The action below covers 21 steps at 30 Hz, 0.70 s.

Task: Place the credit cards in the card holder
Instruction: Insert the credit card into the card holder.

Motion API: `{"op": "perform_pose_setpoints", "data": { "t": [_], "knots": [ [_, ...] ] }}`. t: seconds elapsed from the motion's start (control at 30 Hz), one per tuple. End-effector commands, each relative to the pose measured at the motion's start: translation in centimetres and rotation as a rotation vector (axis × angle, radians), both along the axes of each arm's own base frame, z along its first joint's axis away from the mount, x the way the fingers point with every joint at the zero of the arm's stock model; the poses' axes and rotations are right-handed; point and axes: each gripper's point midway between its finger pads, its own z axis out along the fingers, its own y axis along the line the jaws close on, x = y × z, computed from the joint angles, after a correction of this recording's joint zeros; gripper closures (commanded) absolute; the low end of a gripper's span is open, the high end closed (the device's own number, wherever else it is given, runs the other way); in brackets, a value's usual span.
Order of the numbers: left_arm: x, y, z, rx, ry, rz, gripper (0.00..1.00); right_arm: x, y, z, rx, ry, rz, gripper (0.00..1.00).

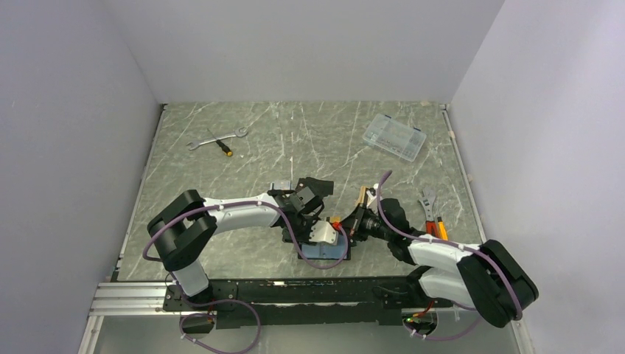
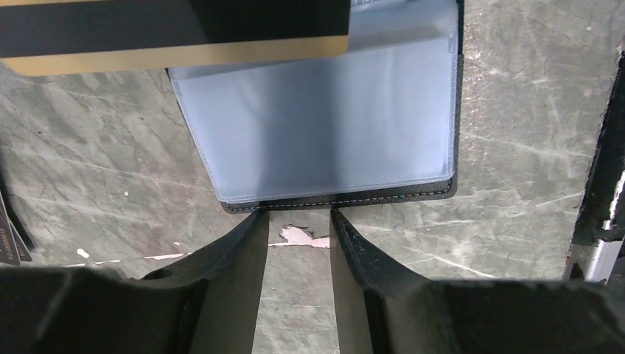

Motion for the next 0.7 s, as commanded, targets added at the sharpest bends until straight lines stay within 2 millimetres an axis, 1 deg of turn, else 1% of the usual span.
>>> {"op": "perform_pose_setpoints", "data": {
  "t": [0.0, 0.13, 0.3, 0.57, 0.67],
  "knots": [
    [-0.2, 1.4, -2.4, 0.074, 0.002, 0.013, 0.59, 0.3, -0.4, 0.0, -0.013, -0.020, -0.028, 1.00],
    [-0.2, 1.4, -2.5, 0.083, -0.003, 0.018, 0.60, -0.1, -0.3, -1.0, -0.018, 0.007, -0.017, 1.00],
    [-0.1, 1.4, -2.4, 0.083, -0.008, 0.025, 0.60, -0.1, -0.1, -1.7, -0.032, 0.017, -0.010, 1.00],
    [-0.1, 1.5, -2.6, 0.086, -0.006, 0.041, 0.61, -0.5, 0.4, -1.7, -0.001, 0.026, 0.005, 1.00],
    [-0.1, 1.6, -2.8, 0.091, -0.009, 0.046, 0.61, -0.4, 0.3, -1.3, 0.003, 0.013, -0.003, 1.00]
  ]
}}
